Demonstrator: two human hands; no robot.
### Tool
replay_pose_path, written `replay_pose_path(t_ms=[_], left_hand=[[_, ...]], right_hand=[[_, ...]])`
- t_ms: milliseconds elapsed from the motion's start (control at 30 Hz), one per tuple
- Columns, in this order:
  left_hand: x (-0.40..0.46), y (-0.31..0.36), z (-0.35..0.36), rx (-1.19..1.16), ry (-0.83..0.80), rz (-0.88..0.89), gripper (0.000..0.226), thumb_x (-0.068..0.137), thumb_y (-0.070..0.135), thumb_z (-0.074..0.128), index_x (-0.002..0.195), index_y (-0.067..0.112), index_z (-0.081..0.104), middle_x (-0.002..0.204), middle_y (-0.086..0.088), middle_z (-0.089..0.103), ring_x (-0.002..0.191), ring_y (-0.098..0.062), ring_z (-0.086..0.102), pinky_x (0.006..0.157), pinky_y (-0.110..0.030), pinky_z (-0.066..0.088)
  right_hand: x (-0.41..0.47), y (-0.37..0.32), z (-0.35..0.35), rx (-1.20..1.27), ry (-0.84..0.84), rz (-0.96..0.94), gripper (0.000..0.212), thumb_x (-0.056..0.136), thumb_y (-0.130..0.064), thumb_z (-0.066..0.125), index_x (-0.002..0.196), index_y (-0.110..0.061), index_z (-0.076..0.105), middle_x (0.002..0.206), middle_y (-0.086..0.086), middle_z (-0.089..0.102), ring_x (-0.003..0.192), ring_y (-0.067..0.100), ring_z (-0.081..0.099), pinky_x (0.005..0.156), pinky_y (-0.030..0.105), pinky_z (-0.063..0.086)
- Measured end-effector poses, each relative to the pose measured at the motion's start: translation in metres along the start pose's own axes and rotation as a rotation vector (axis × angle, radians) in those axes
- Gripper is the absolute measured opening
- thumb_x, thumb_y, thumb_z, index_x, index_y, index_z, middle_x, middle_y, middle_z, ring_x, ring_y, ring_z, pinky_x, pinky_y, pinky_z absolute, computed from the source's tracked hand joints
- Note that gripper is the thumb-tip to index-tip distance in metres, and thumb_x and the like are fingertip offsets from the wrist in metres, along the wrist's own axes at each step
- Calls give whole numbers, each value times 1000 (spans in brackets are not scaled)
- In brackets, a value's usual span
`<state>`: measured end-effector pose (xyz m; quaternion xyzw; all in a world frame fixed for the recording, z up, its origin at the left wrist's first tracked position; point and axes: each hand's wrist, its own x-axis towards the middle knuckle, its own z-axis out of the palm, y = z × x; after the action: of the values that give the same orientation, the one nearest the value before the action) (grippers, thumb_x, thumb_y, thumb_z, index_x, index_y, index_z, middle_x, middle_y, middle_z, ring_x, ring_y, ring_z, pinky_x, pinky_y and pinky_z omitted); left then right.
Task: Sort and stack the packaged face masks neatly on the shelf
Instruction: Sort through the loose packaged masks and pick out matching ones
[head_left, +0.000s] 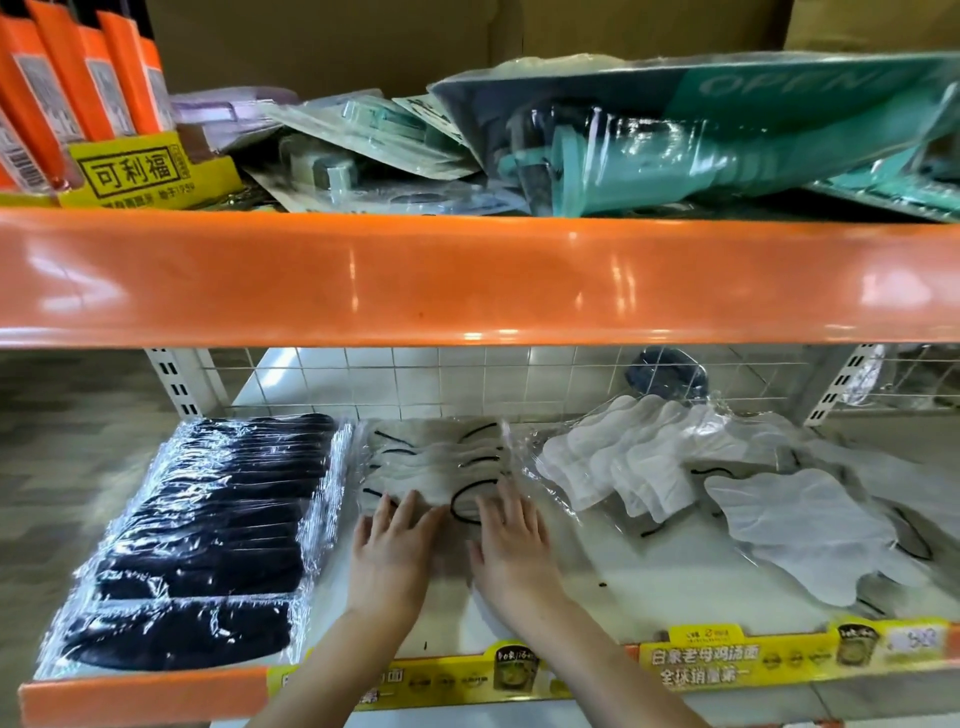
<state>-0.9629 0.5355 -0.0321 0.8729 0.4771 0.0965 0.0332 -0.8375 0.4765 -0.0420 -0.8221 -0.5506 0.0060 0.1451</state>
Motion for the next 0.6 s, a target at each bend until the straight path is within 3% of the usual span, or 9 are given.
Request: replay_pose_path(t_ms=[167, 233, 300, 367, 467, 533, 600], left_hand=[[3, -6, -3, 18, -48, -23, 63, 96, 9, 37, 145, 44, 21, 160, 4, 8, 147, -22, 5, 118, -39, 9], [6, -3, -7, 20, -82, -45, 65, 95, 8, 42, 146, 42, 19, 160, 3, 6, 147, -23, 2, 119, -40, 7], [8, 3, -10, 4, -113, -61, 61, 96, 13, 43, 147, 38, 20, 160, 0, 5, 147, -24, 0, 119, -41, 6], [8, 12, -10, -26, -117, -56, 56, 98, 23, 41, 148, 33, 19, 160, 0, 6, 147, -23, -1, 119, -40, 7], [7, 29, -2, -85, -90, -11, 50, 100, 30, 33, 148, 32, 18, 159, 3, 10, 147, -20, 2, 117, -35, 9], [9, 42, 2, -104, -62, 17, 47, 101, 30, 28, 147, 32, 21, 158, 4, 14, 147, -18, 5, 116, -31, 10], [13, 52, 4, -110, -56, 39, 47, 100, 26, 28, 147, 29, 23, 157, 4, 17, 146, -17, 9, 115, -31, 12]], right_hand=[[-1, -7, 7, -82, -7, 81, 70, 36, -46, 91, 95, -12, 75, 102, 15, 70, 86, 32, 69, 67, 39, 57], [-3, -12, -3, -79, -82, 102, 71, 60, -46, 83, 118, -9, 66, 124, 19, 60, 110, 36, 60, 86, 43, 52], [-3, -14, -7, -94, -141, 77, 67, 91, -40, 55, 146, -10, 32, 152, 17, 28, 138, 34, 29, 110, 42, 28], [-4, -11, -11, -100, -157, 58, 64, 96, -37, 45, 150, -12, 20, 156, 13, 16, 142, 31, 17, 113, 39, 19], [2, -4, -12, -77, -75, 29, 49, 92, -33, 54, 135, -13, 43, 140, 9, 40, 129, 31, 38, 102, 38, 36], [12, 6, -16, -50, 65, 15, 37, 73, -27, 75, 106, -16, 65, 111, 3, 61, 103, 26, 60, 81, 35, 51], [22, 20, -20, -48, 171, -21, 35, 57, -20, 82, 90, -18, 70, 95, 1, 66, 89, 22, 65, 70, 31, 55]])
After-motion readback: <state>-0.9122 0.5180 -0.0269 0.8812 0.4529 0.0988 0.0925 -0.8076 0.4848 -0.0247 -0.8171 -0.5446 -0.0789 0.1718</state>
